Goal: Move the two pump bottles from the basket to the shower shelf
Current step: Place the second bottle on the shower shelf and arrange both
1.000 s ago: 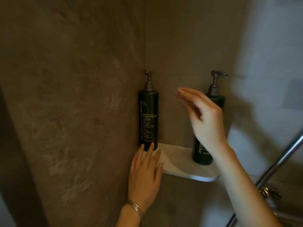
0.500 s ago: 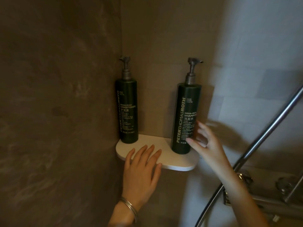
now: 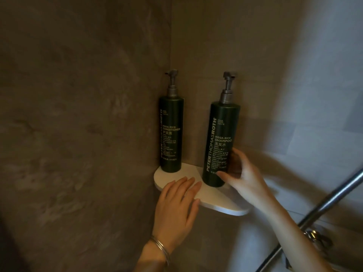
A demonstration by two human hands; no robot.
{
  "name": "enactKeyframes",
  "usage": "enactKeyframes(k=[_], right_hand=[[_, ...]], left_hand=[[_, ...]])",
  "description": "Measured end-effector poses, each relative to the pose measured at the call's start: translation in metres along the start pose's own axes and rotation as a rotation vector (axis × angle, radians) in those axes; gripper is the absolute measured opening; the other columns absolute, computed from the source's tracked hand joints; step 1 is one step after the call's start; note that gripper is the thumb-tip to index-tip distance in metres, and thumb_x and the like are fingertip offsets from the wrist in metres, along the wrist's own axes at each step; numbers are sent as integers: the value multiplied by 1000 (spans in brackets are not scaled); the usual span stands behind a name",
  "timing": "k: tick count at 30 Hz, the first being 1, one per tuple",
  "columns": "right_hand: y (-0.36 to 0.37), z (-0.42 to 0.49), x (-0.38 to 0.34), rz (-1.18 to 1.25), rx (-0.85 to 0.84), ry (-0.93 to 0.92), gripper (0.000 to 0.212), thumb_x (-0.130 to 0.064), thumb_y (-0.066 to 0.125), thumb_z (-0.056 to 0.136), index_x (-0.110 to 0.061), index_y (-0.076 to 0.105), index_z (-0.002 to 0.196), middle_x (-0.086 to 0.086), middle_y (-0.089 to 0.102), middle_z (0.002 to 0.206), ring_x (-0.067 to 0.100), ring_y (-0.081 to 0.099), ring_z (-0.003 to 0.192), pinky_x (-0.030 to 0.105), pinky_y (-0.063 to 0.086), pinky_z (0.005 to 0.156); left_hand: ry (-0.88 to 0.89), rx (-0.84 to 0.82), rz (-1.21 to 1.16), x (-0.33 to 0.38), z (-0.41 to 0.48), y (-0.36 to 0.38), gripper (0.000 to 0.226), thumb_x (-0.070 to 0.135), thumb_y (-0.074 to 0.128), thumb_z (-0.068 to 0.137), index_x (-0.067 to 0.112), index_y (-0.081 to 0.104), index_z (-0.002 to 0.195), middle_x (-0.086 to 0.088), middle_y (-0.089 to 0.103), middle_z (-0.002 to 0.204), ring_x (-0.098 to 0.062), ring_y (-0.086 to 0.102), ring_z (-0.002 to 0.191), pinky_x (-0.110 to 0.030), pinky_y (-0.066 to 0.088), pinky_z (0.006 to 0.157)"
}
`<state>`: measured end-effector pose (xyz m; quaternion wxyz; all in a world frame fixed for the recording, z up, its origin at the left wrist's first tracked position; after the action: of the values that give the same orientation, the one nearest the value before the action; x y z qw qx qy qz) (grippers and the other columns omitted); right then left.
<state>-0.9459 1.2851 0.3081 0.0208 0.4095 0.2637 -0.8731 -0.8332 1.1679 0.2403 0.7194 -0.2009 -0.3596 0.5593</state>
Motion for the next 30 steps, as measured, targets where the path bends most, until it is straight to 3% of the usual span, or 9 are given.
enactKeyframes(k=[9, 14, 17, 22, 30], right_hand=[[36, 15, -12, 18, 6, 18, 63, -15, 73, 75, -19, 41, 129, -12, 55, 108, 3, 54, 99, -1, 42, 71], [52, 19, -16, 27, -5, 33, 61, -14, 71, 77, -17, 41, 130, -15, 52, 107, -9, 49, 90, -4, 40, 68], [56, 21, -16, 18, 5, 41, 62, -15, 72, 77, -16, 41, 131, -13, 52, 109, -2, 50, 97, -4, 39, 70], [55, 21, -16, 14, 31, 32, 62, -17, 73, 75, -16, 43, 129, -12, 55, 110, 2, 54, 101, 0, 42, 74], [48, 20, -23, 17, 33, -19, 57, -16, 73, 75, -19, 46, 125, -22, 54, 103, -12, 54, 94, 4, 43, 76]], left_hand=[[-19, 35, 46, -25, -1, -14, 46, 39, 27, 99, 18, 52, 131, -3, 52, 135, -13, 35, 128, -24, 18, 106], [-73, 116, 28, -39, 2, -20, 54, 45, 14, 100, 21, 44, 138, -1, 39, 146, -14, 27, 136, -33, 26, 107], [-47, 109, 37, -37, 4, -18, 55, 46, 12, 100, 22, 42, 140, 2, 35, 148, -15, 25, 138, -32, 21, 108], [-29, 92, 61, -36, 11, -15, 55, 46, 11, 100, 23, 41, 140, 2, 34, 149, -14, 24, 137, -31, 18, 107], [-20, 73, 70, -36, 14, -12, 55, 45, 11, 100, 22, 42, 139, 2, 36, 148, -16, 24, 137, -32, 16, 108]])
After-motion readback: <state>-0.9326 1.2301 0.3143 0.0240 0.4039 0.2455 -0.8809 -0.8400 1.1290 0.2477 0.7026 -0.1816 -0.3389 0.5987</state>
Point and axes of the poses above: each hand's wrist, its own z-axis towards the middle knuckle, its own y-axis out of the palm, x = y × z, the point moved 9 cm from there along z, towards the middle knuckle
